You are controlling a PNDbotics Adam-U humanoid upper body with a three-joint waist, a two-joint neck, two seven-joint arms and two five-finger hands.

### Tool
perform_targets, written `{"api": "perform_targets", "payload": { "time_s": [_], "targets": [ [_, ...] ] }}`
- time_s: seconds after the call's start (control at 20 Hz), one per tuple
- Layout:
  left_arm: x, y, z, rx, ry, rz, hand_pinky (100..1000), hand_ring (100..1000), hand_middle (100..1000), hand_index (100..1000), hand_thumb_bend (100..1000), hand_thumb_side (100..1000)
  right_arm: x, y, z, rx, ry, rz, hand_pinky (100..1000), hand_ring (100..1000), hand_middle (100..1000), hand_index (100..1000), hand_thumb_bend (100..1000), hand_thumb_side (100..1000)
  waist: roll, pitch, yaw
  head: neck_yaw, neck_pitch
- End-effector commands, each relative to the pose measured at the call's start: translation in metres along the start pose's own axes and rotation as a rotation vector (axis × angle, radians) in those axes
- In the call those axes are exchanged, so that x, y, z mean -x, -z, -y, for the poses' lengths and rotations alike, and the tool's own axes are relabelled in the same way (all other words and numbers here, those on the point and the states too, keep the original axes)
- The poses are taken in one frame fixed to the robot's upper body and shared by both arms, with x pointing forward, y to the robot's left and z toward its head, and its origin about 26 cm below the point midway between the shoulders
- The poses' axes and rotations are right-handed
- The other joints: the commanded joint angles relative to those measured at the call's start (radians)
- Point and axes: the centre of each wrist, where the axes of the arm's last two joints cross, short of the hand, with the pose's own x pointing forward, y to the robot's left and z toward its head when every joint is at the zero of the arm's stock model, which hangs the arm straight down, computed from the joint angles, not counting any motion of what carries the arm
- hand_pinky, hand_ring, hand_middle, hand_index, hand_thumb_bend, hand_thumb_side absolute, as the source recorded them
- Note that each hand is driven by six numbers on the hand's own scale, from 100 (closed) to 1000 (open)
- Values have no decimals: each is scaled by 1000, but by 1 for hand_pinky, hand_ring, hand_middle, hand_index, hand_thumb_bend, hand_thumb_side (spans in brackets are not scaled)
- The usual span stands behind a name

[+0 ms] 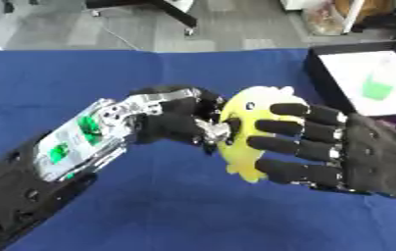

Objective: Pick up the objects with one hand, pass them to the other hand, and then place them into the box on the other side of the table.

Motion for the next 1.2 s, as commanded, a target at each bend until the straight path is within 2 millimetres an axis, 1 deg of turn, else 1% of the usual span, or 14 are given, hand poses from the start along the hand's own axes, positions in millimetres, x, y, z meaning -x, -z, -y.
{"api": "perform_targets", "payload": {
  "time_s": [0.05, 0.3, 0.65, 0.9, 1.2],
  "targets": [
    [-9, -11, -9, -39, 29, 18, 504, 416, 334, 466, 100, 248, 3, -1, 9, 16, -4, 45, 866, 864, 955, 1000, 216, 100, 0, -21, -2, -3, 2],
    [-10, -14, -10, -59, 25, 31, 496, 409, 327, 460, 100, 252, 5, -2, 11, -10, -30, 29, 877, 879, 999, 1000, 228, 100, 0, -22, -3, -3, 2],
    [-14, -11, -4, -2, -6, 29, 499, 410, 334, 464, 100, 256, 10, -1, 14, -22, -110, -9, 898, 898, 1000, 1000, 265, 100, 0, -24, -2, -5, 5],
    [-20, -10, 4, 56, -24, 22, 505, 417, 348, 473, 100, 259, 10, -2, 15, -21, -133, -5, 944, 937, 1000, 1000, 319, 100, 1, -24, -1, -4, 6],
    [-28, -11, 12, 85, -24, 19, 510, 418, 350, 476, 100, 285, 12, -4, 18, -28, -163, 10, 978, 961, 1000, 1000, 338, 100, 1, -25, -1, -6, 6]
  ]
}}
